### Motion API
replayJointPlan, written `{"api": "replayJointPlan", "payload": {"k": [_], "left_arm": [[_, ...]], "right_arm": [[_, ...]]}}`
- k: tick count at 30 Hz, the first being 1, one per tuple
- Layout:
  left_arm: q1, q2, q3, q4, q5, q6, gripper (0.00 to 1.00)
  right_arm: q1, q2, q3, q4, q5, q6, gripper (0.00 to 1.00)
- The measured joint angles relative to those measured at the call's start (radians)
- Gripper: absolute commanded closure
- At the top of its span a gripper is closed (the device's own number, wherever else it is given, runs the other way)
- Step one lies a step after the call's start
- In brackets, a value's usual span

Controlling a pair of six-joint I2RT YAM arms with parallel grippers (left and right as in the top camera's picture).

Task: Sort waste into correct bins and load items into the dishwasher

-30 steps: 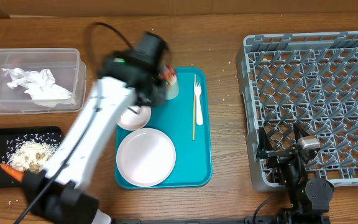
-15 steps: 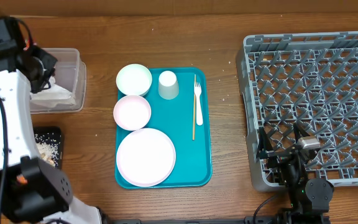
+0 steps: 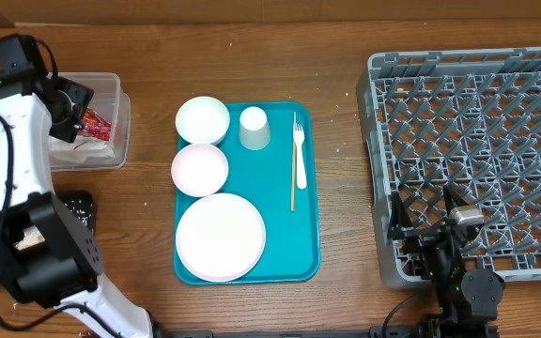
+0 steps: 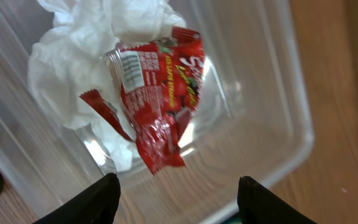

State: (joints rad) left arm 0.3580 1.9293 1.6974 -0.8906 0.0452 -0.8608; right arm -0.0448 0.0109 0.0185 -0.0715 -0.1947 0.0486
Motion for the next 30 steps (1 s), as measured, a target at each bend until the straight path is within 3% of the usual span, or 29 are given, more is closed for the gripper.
{"api": "replayJointPlan", "payload": {"k": [6,7,9,16,22,30], "left_arm": [[-0.001,-0.234,0.000,-0.056,0.096,0.106,0.36],[-0.001,-0.278,0.000,-0.084,0.105,0.113,0.31],[-0.003,-0.386,0.000,-0.161,0.113,0.130,0.00],[-0.003,-0.600,0.005,-0.384,0.048,0.147,0.00],[-0.003,-0.611,0.005,-0.389,-0.089,0.145,0.00],[0.002,-0.549,0.005,-0.350,-0.095,0.135,0.00]], "right_arm": [[0.000,0.000,0.000,0.001,0.000,0.000,0.00],[0.000,0.000,0.000,-0.001,0.000,0.000,0.00],[0.000,0.000,0.000,0.000,0.000,0.000,0.00],[0.000,0.000,0.000,0.000,0.000,0.000,0.00],[0.000,0.000,0.000,0.000,0.000,0.000,0.00],[0.000,0.000,0.000,0.061,0.013,0.000,0.00]]}}
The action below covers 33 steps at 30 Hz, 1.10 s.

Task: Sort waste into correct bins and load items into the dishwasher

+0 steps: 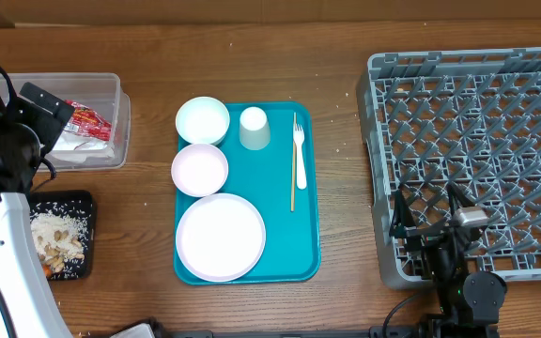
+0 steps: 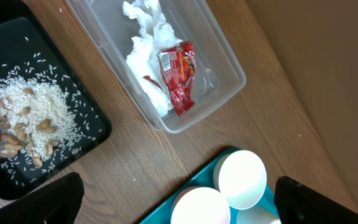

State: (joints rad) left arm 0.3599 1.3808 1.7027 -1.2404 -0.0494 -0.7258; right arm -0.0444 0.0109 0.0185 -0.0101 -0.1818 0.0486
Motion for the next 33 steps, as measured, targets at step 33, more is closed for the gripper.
{"api": "replayJointPlan", "payload": {"k": [33], "left_arm": [[0.192,0.222,0.000,-0.016,0.215,0.004,0.00]], "right_arm": [[0.003,0.700,0.860,0.102,-0.466,0.278,0.00]]}}
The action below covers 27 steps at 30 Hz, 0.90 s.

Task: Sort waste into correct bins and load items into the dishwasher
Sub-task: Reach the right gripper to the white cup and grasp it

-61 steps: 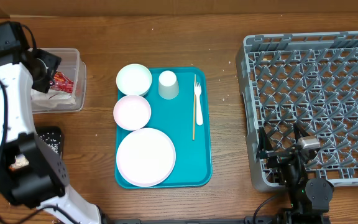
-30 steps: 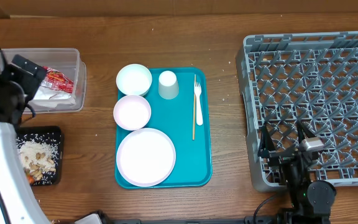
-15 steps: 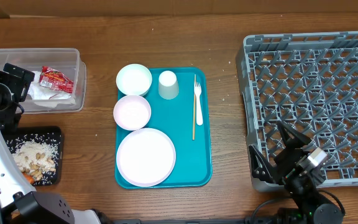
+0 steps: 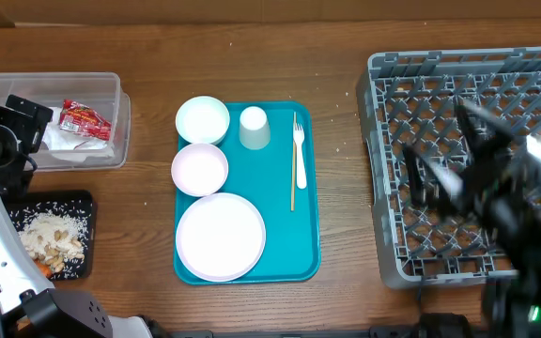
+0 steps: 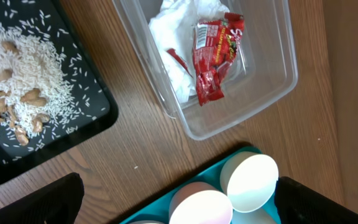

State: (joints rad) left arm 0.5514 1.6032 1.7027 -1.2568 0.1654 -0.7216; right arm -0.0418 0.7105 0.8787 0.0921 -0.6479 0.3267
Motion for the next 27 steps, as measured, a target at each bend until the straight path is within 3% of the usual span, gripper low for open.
{"api": "replayJointPlan", "payload": {"k": [7,12,19,27], "left_arm": [[0.000,0.000,0.000,0.000,0.000,0.000,0.00],[0.000,0.000,0.000,0.000,0.000,0.000,0.00],[0.000,0.000,0.000,0.000,0.000,0.000,0.00],[0.000,0.000,0.000,0.000,0.000,0.000,0.00]], "right_arm": [[0.181,0.491,0.393,-0.238,0.025,-0.114,0.00],[0.399,0.798,0.581,-0.355,0.238,-0.188,0.00],[0.558,1.064,0.608,-0.310,0.494,-0.216,0.00],[0.569,1.231,0.609,-0.290,0.454,-0.219,0.00]]}}
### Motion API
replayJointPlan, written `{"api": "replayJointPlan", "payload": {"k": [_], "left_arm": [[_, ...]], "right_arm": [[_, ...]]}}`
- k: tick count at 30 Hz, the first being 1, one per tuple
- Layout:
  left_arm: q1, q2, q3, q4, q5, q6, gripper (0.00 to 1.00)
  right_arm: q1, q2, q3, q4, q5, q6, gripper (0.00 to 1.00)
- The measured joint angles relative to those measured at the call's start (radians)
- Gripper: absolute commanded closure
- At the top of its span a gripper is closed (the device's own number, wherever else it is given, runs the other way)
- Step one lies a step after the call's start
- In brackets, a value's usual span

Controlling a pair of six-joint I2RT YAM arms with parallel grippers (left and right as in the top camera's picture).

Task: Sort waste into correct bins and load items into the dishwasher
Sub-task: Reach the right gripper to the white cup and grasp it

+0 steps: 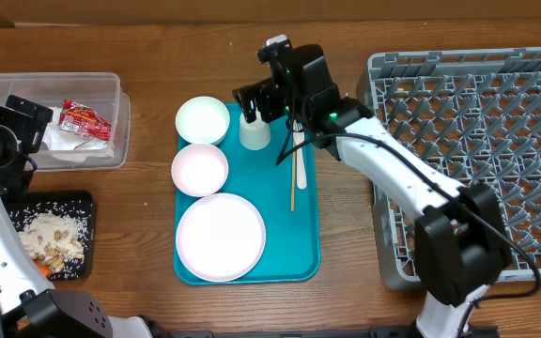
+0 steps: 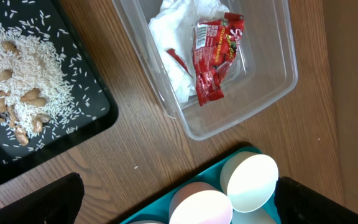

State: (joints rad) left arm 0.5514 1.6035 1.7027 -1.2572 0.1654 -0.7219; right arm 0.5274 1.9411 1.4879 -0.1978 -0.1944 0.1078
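A teal tray (image 1: 310, 246) holds a pale green bowl (image 1: 202, 119), a pink bowl (image 1: 199, 169), a white plate (image 1: 220, 237), a pale cup (image 1: 255, 133), a white fork (image 1: 299, 139) and a wooden stick (image 1: 293, 188). My right gripper (image 1: 261, 103) hangs right over the cup, its dark fingers apart on either side of the cup's top. My left gripper (image 2: 179, 190) is wide open and empty, high above the table between the bins and the tray. The red wrapper (image 2: 213, 62) lies on white tissue (image 2: 173, 28) in the clear bin (image 2: 272, 81).
The grey dish rack (image 1: 477, 150) fills the right side. A black tray (image 2: 98, 118) with rice and nuts (image 2: 17, 87) sits at the front left, below the clear bin (image 1: 111, 150). My right arm stretches from the rack's front across to the teal tray.
My right arm has gone from above the dish rack, where it was blurred, to the teal tray, its gripper now over the cup. The left arm and the bins look the same.
My left gripper was open low inside the clear bin, just above the red wrapper, with the right arm parked at the rack's front. The left arm then stood higher, back from the bin. Then the right arm was over the rack, and now it is at the cup.
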Motion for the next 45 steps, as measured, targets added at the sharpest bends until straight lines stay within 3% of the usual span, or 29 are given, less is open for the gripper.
{"api": "replayJointPlan", "payload": {"k": [9,33,40,45], "left_arm": [[0.000,0.000,0.000,0.000,0.000,0.000,0.00],[0.000,0.000,0.000,0.000,0.000,0.000,0.00],[0.000,0.000,0.000,0.000,0.000,0.000,0.00],[0.000,0.000,0.000,0.000,0.000,0.000,0.00]], "right_arm": [[0.031,0.118,0.003,-0.020,0.068,0.000,0.00],[0.082,0.164,0.003,-0.045,0.250,0.049,0.00],[0.082,0.165,0.003,-0.040,0.243,0.068,0.18],[0.083,0.165,0.003,-0.042,0.235,0.072,0.18]]}}
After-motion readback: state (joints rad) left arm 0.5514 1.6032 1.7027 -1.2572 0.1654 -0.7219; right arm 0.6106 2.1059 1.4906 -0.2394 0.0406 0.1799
